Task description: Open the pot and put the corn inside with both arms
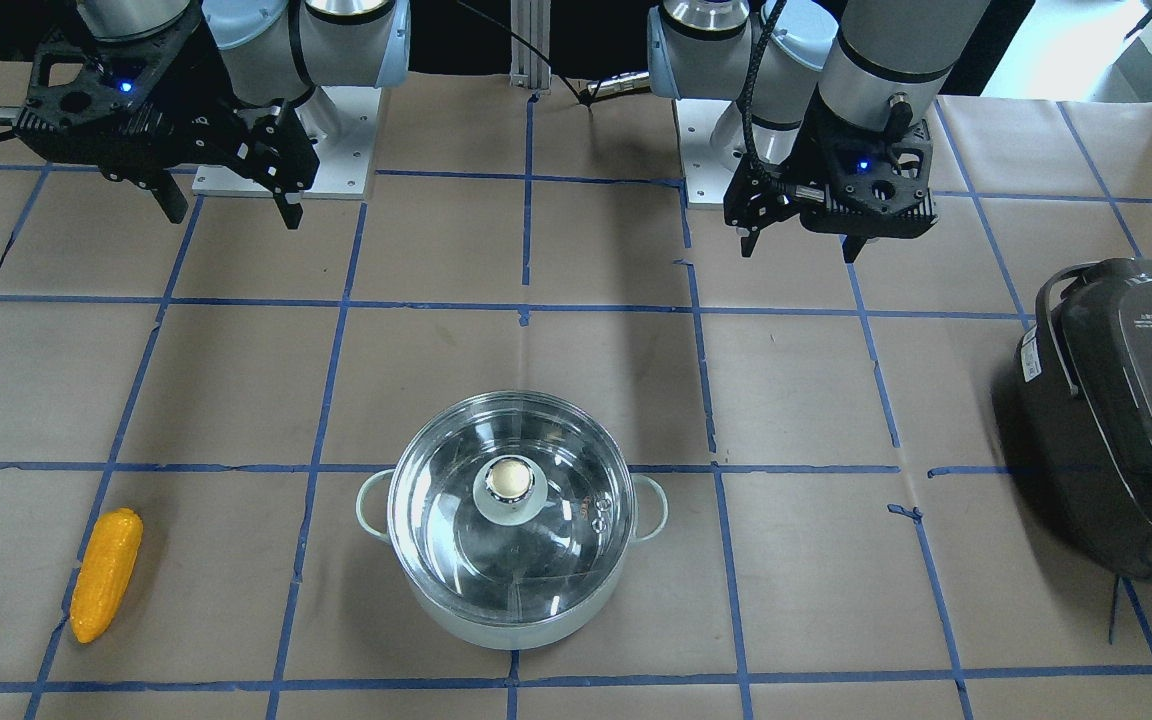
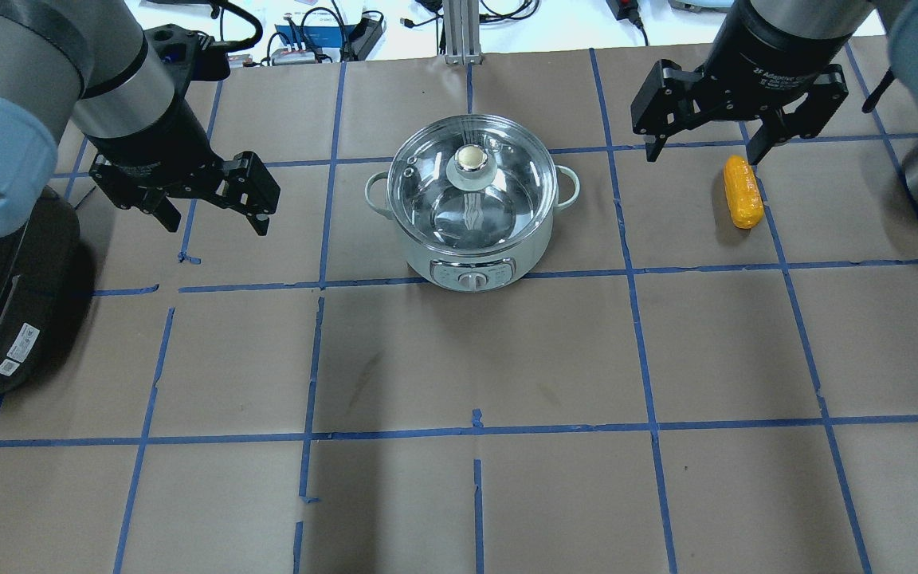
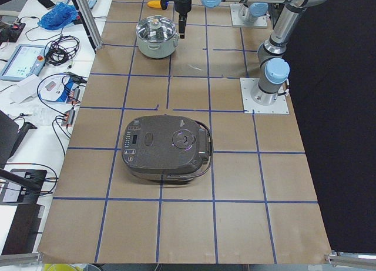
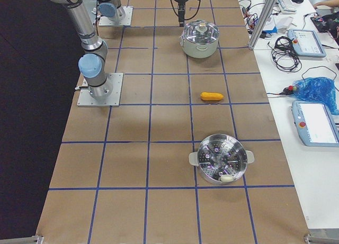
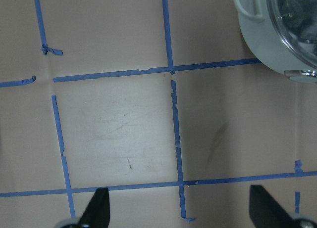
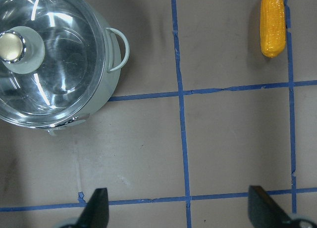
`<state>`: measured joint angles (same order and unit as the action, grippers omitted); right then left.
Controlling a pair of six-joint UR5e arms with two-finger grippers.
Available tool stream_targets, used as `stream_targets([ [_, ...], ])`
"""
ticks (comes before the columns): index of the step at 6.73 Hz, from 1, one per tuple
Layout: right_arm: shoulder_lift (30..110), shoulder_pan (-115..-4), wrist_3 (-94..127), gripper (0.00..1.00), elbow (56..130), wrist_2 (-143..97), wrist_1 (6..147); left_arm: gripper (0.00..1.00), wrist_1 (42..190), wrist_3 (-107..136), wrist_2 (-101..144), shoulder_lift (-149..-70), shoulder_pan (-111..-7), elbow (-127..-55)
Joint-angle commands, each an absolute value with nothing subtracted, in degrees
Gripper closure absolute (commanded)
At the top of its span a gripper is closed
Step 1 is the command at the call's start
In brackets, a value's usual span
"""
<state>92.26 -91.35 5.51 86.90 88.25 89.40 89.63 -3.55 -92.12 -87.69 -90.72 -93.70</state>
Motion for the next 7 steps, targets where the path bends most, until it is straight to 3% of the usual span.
stream_targets([
  [1,92.20,-91.41,5.89,0.00,86.66,88.24,89.47,0.00,89.56,-3.52,-92.02,-87.71,-90.79,-93.78],
  [5,92.20,-91.50,5.98,0.00,86.57,88.24,89.47,0.00,89.47,-2.82,-91.85,-89.47,-90.53,-92.55],
  [7,92.20,-91.49,6.06,0.00,86.57,88.24,89.47,0.00,86.94,-0.29,-86.96,-94.54,-94.27,-88.62],
])
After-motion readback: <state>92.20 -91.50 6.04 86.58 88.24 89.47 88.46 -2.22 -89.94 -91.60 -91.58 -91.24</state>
